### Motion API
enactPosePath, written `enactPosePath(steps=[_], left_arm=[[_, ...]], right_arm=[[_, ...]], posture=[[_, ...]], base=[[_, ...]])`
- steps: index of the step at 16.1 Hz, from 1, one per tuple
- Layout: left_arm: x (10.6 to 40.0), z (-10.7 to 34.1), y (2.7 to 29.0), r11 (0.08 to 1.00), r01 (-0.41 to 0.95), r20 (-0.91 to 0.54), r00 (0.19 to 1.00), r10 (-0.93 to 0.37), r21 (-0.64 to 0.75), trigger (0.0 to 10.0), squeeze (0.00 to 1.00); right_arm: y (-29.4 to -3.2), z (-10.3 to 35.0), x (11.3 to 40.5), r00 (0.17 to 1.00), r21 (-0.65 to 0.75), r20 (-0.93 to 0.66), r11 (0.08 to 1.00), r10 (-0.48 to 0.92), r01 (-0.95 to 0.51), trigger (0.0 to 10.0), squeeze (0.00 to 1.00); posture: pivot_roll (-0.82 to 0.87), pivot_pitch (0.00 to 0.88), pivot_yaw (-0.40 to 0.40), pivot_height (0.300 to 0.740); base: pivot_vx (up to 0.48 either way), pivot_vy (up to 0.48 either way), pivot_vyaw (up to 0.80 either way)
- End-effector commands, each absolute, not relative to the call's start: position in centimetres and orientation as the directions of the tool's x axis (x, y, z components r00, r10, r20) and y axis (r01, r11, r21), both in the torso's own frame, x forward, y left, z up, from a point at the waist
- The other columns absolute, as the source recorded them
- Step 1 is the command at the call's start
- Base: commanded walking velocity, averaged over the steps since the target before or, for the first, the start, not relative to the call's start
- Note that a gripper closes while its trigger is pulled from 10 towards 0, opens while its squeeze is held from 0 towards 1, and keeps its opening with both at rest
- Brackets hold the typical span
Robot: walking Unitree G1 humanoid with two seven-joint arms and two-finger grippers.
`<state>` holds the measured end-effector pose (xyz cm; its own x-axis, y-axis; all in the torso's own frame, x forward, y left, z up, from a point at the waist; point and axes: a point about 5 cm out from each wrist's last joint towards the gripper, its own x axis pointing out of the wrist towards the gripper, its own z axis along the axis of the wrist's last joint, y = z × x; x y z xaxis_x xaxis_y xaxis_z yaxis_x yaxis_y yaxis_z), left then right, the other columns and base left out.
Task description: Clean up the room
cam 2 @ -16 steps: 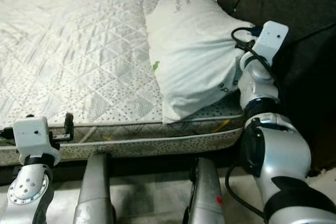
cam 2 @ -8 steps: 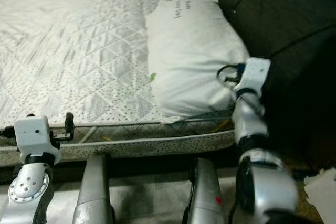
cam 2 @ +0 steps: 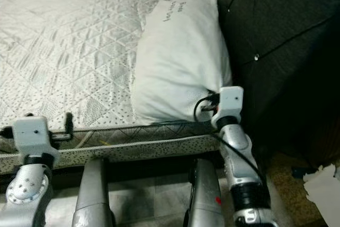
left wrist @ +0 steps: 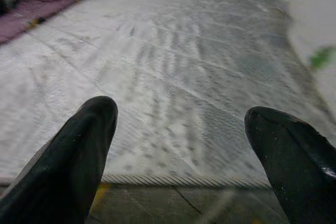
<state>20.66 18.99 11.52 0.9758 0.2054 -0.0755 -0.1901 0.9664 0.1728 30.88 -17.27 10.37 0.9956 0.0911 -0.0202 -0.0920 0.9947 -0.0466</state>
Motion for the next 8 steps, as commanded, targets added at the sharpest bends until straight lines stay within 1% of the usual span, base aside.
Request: enactPosePath(steps=[1, 2, 3, 4, 5, 6, 7, 8], left_arm=[[20.6, 11.4, 18.5, 0.969, -0.171, -0.081, 0.979, 0.188, 0.176, 10.0, 0.00], [20.8, 11.5, 18.5, 0.969, -0.173, -0.079, 0.979, 0.189, 0.175, 10.0, 0.00], [21.0, 11.7, 18.6, 0.968, -0.181, -0.071, 0.978, 0.195, 0.173, 10.0, 0.00], [21.2, 12.0, 18.9, 0.966, -0.188, -0.061, 0.978, 0.201, 0.175, 10.0, 0.00], [21.2, 12.0, 18.9, 0.966, -0.189, -0.060, 0.978, 0.202, 0.177, 10.0, 0.00], [21.1, 12.0, 19.0, 0.965, -0.190, -0.060, 0.977, 0.203, 0.180, 10.0, 0.00], [21.1, 12.0, 19.1, 0.964, -0.192, -0.061, 0.977, 0.206, 0.183, 10.0, 0.00], [21.1, 12.0, 19.1, 0.964, -0.194, -0.061, 0.976, 0.208, 0.184, 10.0, 0.00]], right_arm=[[-15.9, 10.6, 31.3, 0.987, -0.038, -0.035, 0.987, 0.157, -0.158, 0.0, 0.00], [-15.9, 11.2, 32.1, 0.988, -0.038, -0.020, 0.988, 0.150, -0.151, 0.0, 0.00], [-15.9, 12.1, 33.5, 0.990, -0.035, -0.006, 0.990, 0.139, -0.140, 0.0, 0.00], [-16.2, 13.9, 35.6, 0.993, -0.028, 0.022, 0.992, 0.120, -0.120, 0.0, 0.00], [-16.3, 14.6, 36.5, 0.992, -0.031, 0.025, 0.992, 0.120, -0.120, 0.0, 0.00], [-16.9, 15.9, 38.0, 0.991, -0.045, 0.018, 0.990, 0.131, -0.130, 0.0, 0.00], [-18.0, 17.1, 39.3, 0.993, -0.048, -0.015, 0.992, 0.119, -0.120, 0.0, 0.00], [-18.5, 17.7, 39.8, 0.993, -0.048, -0.031, 0.992, 0.112, -0.113, 0.0, 0.00]], posture=[[0.08, 0.000, 0.002, 0.503], [0.08, 0.000, 0.004, 0.503], [0.08, 0.000, 0.005, 0.503], [0.09, 0.000, 0.006, 0.503], [0.09, 0.000, 0.006, 0.503], [0.10, 0.000, 0.007, 0.503], [0.10, 0.000, 0.006, 0.503], [0.11, 0.000, 0.003, 0.503]], base=[[0.000, 0.000, 0.00], [0.000, 0.000, 0.00], [0.000, 0.000, 0.00], [0.000, 0.000, 0.00], [0.000, 0.000, 0.00], [0.000, 0.000, 0.00], [0.000, 0.000, 0.00], [0.000, 0.000, 0.00]])
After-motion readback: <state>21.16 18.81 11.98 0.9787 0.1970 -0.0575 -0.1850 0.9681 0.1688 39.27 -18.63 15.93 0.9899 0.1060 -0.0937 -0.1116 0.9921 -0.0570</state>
